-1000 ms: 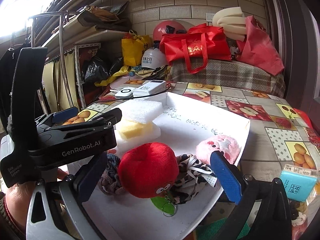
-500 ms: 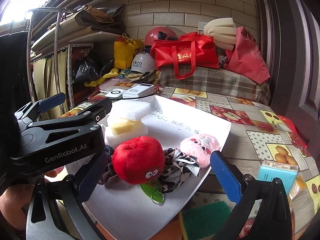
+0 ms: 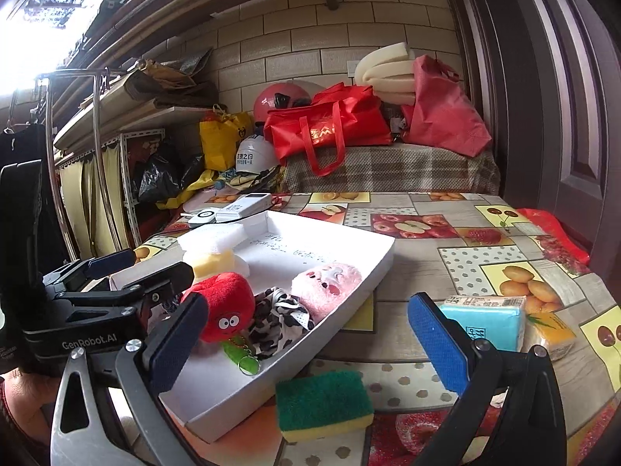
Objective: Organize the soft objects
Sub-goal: 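Move both open tools back over the table toward the remaining items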
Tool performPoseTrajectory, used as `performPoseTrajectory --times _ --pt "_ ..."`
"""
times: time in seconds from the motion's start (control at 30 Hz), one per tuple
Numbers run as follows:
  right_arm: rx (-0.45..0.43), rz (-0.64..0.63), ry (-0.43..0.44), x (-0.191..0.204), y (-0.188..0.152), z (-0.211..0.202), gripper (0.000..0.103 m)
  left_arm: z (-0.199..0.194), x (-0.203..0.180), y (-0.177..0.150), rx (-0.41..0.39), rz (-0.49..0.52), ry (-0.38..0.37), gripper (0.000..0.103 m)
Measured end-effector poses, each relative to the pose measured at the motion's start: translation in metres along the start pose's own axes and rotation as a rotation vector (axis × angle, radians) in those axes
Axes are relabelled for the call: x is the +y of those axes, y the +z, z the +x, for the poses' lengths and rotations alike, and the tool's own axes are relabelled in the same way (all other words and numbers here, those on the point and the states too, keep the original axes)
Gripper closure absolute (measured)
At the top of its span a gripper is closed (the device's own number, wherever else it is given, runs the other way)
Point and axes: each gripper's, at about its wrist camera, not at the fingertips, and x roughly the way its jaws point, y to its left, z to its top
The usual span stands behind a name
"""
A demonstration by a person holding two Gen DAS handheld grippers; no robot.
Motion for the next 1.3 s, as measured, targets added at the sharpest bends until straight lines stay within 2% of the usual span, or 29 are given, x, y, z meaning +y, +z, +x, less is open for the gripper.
performPoseTrajectory --times 0.07,0.23,0.43,0.53,0.63,0.87,1.0,1.1,1.2,1.3 --pt "-0.015 -0.007 -0.039 -0.016 0.0 -0.009 0.0 -0.006 -0.02 -0.002 -0.009 0.086 -0.034 0.0" --pt "-0.019 0.064 -0.133 -0.078 -0.003 -0.03 0.0 -0.011 -0.064 -0.009 0.048 0.17 -0.223 0.0" --pt "-0.014 0.219 -0.246 -0.162 -0.007 -0.05 0.0 -0.007 -0.123 -0.022 0.133 0.407 -0.271 0.0" --pt "-0.019 0.319 -0.26 -0.191 -0.012 -0.057 0.0 0.0 -0.14 -0.025 0.167 0.471 -0.313 0.0" --pt "-0.016 0.391 -0.239 -0.202 -0.016 -0.058 0.0 0.013 -0.147 -0.021 0.195 0.451 -0.348 0.0" --pt "-0.025 0.364 -0.21 -0.198 -0.015 -0.059 0.0 0.052 -0.14 -0.015 0.34 0.328 -0.396 0.001" --pt "-0.026 0.374 -0.198 -0.202 -0.015 -0.059 0.0 0.05 -0.146 -0.019 0.349 0.356 -0.402 0.001" --pt "-0.026 0.376 -0.197 -0.203 -0.016 -0.059 0.0 0.047 -0.158 -0.027 0.407 0.368 -0.486 0.001" --pt "-0.025 0.375 -0.196 -0.203 -0.016 -0.059 0.0 0.032 -0.166 -0.029 0.389 0.373 -0.554 0.001" --pt "-0.026 0.376 -0.197 -0.202 -0.016 -0.059 0.0 0.023 -0.159 -0.024 0.348 0.33 -0.545 0.001"
